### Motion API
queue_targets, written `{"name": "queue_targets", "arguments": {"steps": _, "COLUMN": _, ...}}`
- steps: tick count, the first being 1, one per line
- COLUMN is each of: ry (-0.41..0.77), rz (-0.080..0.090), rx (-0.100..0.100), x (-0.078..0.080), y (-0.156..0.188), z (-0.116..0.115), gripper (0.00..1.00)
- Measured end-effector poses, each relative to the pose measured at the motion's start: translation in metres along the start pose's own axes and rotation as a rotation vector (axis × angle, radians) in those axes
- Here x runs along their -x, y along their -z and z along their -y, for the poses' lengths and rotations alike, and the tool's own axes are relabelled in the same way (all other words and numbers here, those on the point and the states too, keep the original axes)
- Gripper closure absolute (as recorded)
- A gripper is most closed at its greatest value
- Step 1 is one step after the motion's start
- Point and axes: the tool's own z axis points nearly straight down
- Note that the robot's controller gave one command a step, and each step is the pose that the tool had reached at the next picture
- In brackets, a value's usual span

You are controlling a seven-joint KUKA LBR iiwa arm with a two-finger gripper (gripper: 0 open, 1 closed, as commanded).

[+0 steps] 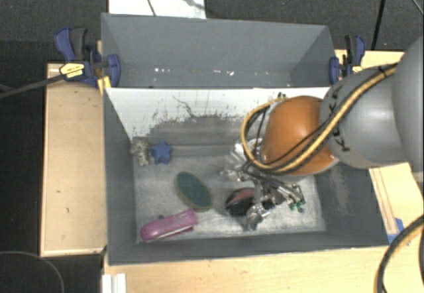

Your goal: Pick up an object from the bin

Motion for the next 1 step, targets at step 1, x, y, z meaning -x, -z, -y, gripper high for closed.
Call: {"name": "queue_targets", "arguments": {"steps": 1, "ry": -0.001, "rz": -0.001, "rx": 0.0, "x": 0.0013, "y": 0.0044, "z": -0.0009, "gripper": 1.0}}
